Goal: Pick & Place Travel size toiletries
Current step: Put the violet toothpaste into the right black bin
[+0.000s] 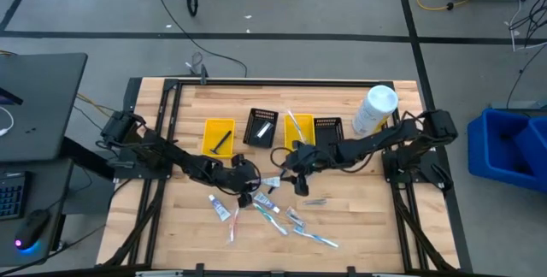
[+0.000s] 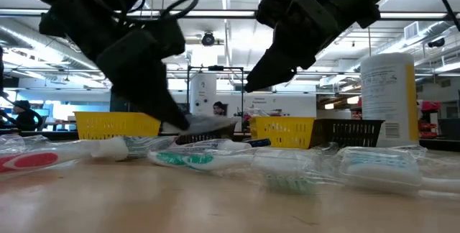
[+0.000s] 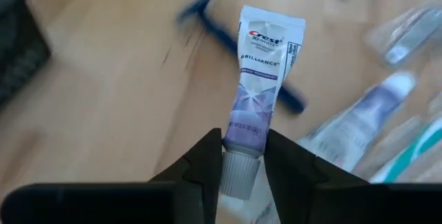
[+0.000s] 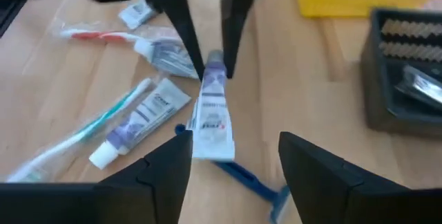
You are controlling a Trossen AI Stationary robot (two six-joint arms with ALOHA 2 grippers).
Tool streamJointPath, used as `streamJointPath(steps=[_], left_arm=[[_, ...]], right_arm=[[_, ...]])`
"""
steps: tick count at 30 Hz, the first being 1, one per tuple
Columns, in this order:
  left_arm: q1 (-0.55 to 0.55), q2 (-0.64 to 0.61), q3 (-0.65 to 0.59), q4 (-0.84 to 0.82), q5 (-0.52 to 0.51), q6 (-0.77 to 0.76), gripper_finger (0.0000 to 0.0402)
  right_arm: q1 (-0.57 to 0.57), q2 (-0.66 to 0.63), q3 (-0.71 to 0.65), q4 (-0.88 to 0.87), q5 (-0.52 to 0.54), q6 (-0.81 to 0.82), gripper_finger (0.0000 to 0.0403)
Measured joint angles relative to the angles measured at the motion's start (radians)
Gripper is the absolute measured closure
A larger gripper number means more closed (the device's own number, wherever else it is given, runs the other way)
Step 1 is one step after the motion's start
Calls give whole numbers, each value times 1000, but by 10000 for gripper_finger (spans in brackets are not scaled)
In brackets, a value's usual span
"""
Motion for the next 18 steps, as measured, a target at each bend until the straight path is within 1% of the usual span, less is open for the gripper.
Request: streamJointPath(steps=[4, 11, 15, 18], left_arm=[[10, 0, 28, 21, -8, 51, 310], [20, -1, 85, 23, -44, 148, 295], [20, -1, 115, 22, -56, 183, 298], [20, -1, 130, 21, -56, 184, 302]], right_arm=[[18, 34, 0, 49, 0, -35, 166], [22, 57, 0, 42, -2, 11, 142], [22, 59, 0, 63, 0, 14, 129], [21, 59, 0, 72, -1, -1, 131]])
